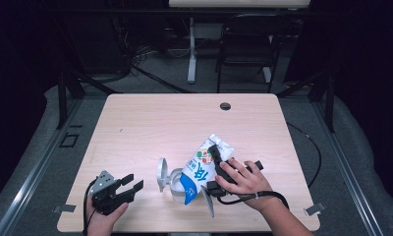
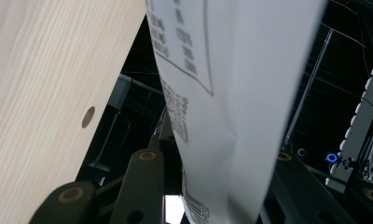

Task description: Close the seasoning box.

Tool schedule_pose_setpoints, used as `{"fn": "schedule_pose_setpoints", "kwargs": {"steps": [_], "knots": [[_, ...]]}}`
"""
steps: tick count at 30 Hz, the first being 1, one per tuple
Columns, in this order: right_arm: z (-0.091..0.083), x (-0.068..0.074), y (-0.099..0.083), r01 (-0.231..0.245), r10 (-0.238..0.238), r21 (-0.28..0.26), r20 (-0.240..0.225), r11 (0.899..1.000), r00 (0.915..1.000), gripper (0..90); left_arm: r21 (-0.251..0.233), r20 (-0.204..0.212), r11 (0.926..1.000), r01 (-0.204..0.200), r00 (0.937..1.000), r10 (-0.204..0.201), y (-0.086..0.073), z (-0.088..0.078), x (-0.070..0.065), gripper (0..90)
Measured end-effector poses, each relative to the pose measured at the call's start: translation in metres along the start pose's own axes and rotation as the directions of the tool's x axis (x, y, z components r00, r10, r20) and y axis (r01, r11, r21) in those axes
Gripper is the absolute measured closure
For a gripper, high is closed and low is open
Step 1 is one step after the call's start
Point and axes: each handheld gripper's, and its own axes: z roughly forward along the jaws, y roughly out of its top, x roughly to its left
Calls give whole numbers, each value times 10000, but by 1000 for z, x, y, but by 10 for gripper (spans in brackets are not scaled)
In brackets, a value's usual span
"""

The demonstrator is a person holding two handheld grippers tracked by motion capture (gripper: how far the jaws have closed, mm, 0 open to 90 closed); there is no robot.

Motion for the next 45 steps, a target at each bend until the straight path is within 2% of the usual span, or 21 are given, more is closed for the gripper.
{"fn": "schedule_pose_setpoints", "kwargs": {"steps": [14, 18, 20, 24, 26, 30, 34, 40, 45], "knots": [[-1, 1, 0, -140, 141, 183, -55, 9997, 9999, 697, 10, 13, 10000, 13, 10000, -13, 0, 1, -1, 506], [-1, 2, -2, -407, 410, 230, -142, 9989, 9991, 695, 31, -5, 10000, 17, 10000, -17, -1, 1, -1, 506], [-1, 3, -3, -713, 718, 196, -249, 9973, 9971, 695, 3, -11, 10000, 23, 10000, -23, -1, 0, 0, 506], [-2, 4, -2, -852, 863, 304, -392, 9959, 9955, 695, 31, -35, 10000, 8, 10000, -8, -1, 0, -1, 508], [-1, 6, -2, -1159, 1160, 54, -481, 9932, 9921, 696, 29, -28, 10000, 47, 10000, -47, -1, 0, -1, 508], [-1, 6, -1, -1286, 1297, 221, -597, 9915, 9898, 699, -54, -41, 10000, 67, 10000, -68, -1, 1, -1, 507], [-2, 8, 0, -1748, 1768, 326, -755, 9841, 9813, 698, -34, -59, 10000, 51, 10000, -51, -1, 0, 0, 508], [-4, 10, 1, -2176, 2228, 631, -916, 9740, 9705, 698, -21, -66, 10000, 31, 10000, -31, -1, 0, 0, 508], [-4, 14, 2, -2708, 2772, 732, -983, 9598, 9558, 699, 36, -44, 10000, 17, 10000, -17, -1, -1, 1, 508]]}}
